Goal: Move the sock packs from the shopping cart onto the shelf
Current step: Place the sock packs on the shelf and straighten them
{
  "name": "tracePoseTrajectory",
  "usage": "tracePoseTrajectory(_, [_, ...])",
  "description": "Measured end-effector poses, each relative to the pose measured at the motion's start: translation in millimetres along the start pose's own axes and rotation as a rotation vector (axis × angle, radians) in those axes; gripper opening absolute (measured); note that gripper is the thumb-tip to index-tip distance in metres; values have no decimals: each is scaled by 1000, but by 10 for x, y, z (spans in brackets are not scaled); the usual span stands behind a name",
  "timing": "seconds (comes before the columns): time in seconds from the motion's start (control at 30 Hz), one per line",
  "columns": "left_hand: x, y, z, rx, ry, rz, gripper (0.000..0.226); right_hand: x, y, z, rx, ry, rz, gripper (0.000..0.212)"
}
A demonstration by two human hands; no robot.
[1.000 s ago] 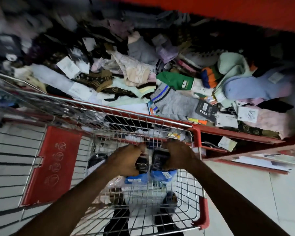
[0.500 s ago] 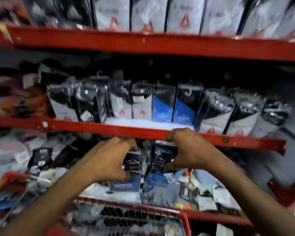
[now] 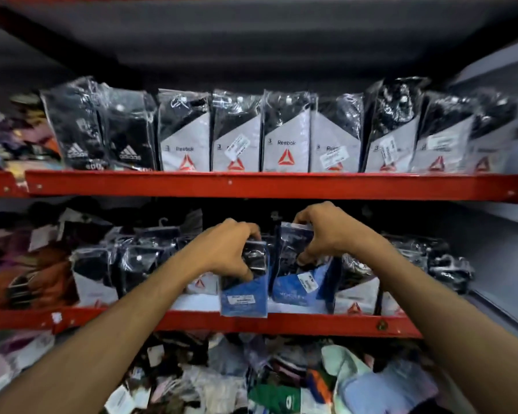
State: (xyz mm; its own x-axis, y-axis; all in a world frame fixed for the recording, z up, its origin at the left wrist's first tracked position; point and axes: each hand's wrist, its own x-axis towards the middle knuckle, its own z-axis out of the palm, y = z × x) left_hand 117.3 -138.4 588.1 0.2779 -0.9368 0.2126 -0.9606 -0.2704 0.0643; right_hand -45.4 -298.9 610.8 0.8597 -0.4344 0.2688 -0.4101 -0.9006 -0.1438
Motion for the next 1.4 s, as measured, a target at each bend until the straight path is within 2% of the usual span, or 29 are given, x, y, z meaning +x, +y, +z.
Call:
tracePoseTrajectory(0.43, [874, -94, 559, -91, 4, 14, 86, 501, 483, 451, -36, -205, 109, 50])
tracePoseTrajectory(0.47, [898, -96, 577, -109, -3, 13, 86, 506, 504, 477, -43, -209, 118, 52])
tracePoseTrajectory(0.57, [958, -84, 676, -126, -47, 7, 87, 514, 568, 544, -72, -217, 120, 91])
tracePoseTrajectory(0.6, [971, -78, 708, -125, -56, 3, 86, 513, 575, 548, -74, -218, 124, 97])
tracePoseTrajectory(0.8, [982, -76, 786, -37, -37, 16, 91, 496, 545, 545, -213, -212, 92, 83])
tracePoseTrajectory(0.87, [958, -64, 785, 1, -35, 26, 83, 463, 517, 545, -263, -211, 75, 95])
tracePoseTrajectory(0.97, [909, -42, 774, 64, -37, 36, 80, 401, 484, 553, -306, -180, 49, 100])
tracePoseTrajectory(1.17, [720, 32, 756, 166, -50, -2, 100, 226, 422, 644, -335, -96, 23, 119])
tracePoseTrajectory(1.27, [475, 68, 791, 185, 68, -9, 108, 52, 369, 709, -289, -14, 32, 125])
tracePoseTrajectory(1.4, [-131, 40, 1137, 162, 292, 17, 99, -391, 223, 987, -263, 143, 76, 116])
